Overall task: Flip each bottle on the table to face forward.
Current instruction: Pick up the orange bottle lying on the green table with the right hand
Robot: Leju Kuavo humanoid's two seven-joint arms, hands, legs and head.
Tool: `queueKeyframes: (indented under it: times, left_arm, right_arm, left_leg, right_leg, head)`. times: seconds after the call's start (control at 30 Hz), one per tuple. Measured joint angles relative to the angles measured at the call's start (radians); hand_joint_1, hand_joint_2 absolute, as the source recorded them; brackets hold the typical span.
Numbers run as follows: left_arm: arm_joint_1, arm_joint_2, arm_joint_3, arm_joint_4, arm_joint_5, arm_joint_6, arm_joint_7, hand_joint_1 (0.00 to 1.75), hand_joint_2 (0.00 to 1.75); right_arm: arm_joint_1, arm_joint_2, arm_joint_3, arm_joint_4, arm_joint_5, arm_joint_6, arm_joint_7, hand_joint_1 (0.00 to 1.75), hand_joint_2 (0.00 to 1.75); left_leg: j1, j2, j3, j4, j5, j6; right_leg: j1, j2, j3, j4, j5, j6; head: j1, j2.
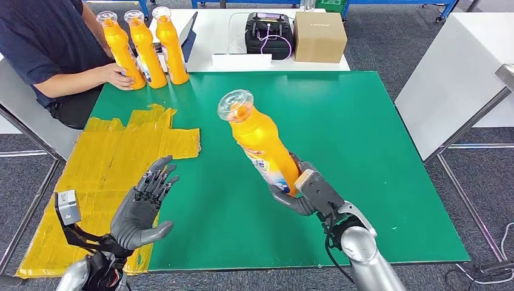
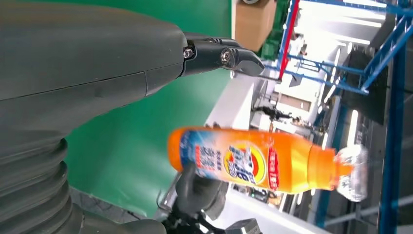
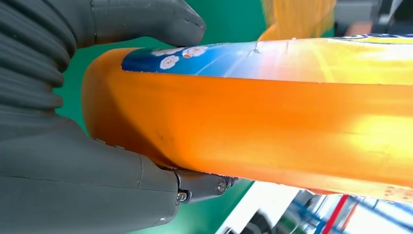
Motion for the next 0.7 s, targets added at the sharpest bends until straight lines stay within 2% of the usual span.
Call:
queueKeyframes:
  times: [0.3, 0.5, 0.7]
  left_arm:
    - [-0.019, -0.018, -0.052, -0.009, -0.018, 0.008, -0.002, 0.00, 1.75]
    - [-0.056, -0.044, -0.109, -0.027, -0.205, 0.059, -0.052, 0.00, 1.75]
    - [-0.081, -0.058, -0.138, -0.035, -0.250, 0.071, -0.066, 0.00, 1.75]
  right_arm:
    - [-0.016, 0.033, 0.096, -0.008, 0.023, 0.000, 0.003, 1.75, 1.75]
    - [-0.048, 0.057, 0.255, -0.001, 0.035, 0.004, 0.014, 1.75, 1.75]
    - [-0.065, 0.063, 0.370, 0.015, 0.014, 0.010, 0.016, 1.75, 1.75]
  left_leg:
    - [0.000, 0.000, 0.000, 0.000, 0.000, 0.000]
    - [0.000, 0.000, -0.001, 0.000, 0.000, 0.000]
    - [0.000, 0.000, -0.001, 0.000, 0.000, 0.000]
  right_leg:
    - [0.000, 0.000, 0.000, 0.000, 0.000, 0.000]
    - [0.000, 0.000, -0.001, 0.000, 0.000, 0.000]
    - [0.000, 0.000, -0.001, 0.000, 0.000, 0.000]
  head:
    - [0.000, 0.000]
    - [0.000, 0.000]
    - [0.000, 0.000]
